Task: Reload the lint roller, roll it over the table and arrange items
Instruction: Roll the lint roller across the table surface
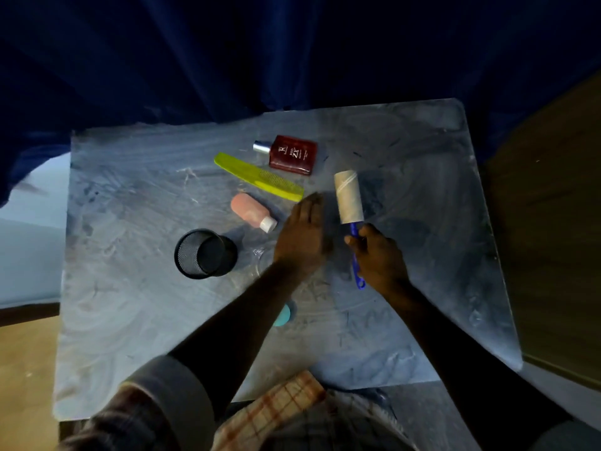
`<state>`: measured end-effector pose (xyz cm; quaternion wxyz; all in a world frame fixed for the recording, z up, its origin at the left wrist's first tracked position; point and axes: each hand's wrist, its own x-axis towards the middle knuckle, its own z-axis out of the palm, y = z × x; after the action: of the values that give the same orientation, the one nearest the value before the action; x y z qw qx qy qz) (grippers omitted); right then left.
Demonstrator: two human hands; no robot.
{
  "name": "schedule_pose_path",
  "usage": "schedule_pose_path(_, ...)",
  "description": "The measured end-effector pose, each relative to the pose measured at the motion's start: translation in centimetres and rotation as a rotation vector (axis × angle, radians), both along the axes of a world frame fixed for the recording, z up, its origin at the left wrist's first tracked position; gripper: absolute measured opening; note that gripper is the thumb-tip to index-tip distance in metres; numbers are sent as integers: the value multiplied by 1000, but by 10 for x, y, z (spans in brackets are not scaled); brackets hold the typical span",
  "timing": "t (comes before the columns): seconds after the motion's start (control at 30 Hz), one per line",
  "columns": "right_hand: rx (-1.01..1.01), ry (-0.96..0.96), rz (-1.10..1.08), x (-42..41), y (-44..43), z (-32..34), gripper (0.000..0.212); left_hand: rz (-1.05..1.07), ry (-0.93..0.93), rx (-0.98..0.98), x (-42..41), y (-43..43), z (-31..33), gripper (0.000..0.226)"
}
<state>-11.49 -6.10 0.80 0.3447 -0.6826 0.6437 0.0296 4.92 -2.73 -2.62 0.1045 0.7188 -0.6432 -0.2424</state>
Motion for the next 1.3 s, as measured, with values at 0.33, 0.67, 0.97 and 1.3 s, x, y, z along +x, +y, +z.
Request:
schedule_pose_path(0.33, -104, 27, -32, 10, -5, -10, 36, -76, -87, 110, 4, -4, -5, 109)
schedule_pose_path(0.67, -164, 87, 54, 16, 3, -18, 32, -95, -105, 187, -1, 0, -7, 105)
schedule_pose_path(0.97, -186, 178, -110, -27, -27, -23, 36, -98, -145, 212, -9, -6, -10, 108)
schedule_pose_path(1.3, -180, 209, -292, -94, -54, -19, 42, -140, -234, 207, -10, -8, -10, 103)
